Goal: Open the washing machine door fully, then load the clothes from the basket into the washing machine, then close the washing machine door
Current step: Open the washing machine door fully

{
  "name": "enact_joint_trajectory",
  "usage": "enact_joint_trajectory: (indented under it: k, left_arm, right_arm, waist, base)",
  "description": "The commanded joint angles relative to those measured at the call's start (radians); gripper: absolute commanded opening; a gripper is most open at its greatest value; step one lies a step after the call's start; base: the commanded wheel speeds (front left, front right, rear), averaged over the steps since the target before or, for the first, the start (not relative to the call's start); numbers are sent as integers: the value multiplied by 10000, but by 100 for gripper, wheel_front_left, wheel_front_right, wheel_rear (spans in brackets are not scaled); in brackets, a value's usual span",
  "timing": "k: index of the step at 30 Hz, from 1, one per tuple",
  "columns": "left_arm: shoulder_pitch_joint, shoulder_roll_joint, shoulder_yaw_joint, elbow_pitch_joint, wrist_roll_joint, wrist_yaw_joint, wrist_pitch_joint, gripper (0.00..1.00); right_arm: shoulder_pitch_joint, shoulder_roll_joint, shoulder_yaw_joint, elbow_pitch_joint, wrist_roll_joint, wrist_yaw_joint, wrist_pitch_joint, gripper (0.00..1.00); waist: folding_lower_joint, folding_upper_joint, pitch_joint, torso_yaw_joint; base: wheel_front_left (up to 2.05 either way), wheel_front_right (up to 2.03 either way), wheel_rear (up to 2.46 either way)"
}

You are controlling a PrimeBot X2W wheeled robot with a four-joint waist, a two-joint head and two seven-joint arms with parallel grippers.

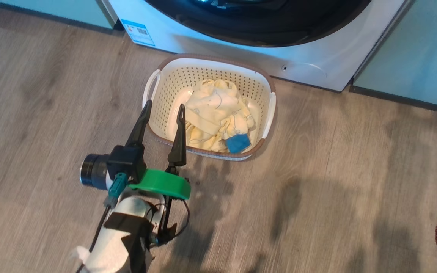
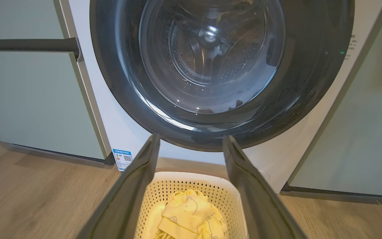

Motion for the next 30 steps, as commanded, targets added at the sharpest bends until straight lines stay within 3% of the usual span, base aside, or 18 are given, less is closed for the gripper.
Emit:
enact_joint_trajectory:
  k: [1, 15, 30]
  left_arm:
    - [-342, 108, 251, -359, -74, 42, -95, 100]
    - [-633, 105, -202, -507, -190, 173, -95, 100]
    - [-936, 105, -657, -638, -395, 380, -95, 100]
  right_arm:
    - [-522, 32, 226, -227, -9, -27, 129, 0]
    - [-3043, 85, 1450, 1374, -1053, -27, 746, 0]
    - [-4691, 298, 2183, 2784, -1664, -27, 996, 0]
  waist:
    - [-1, 0, 92, 58]
    - [-1, 0, 705, 392]
    - [-1, 0, 1253, 736]
  base:
    - [0, 0, 0]
    - [0, 0, 0]
    - [0, 0, 0]
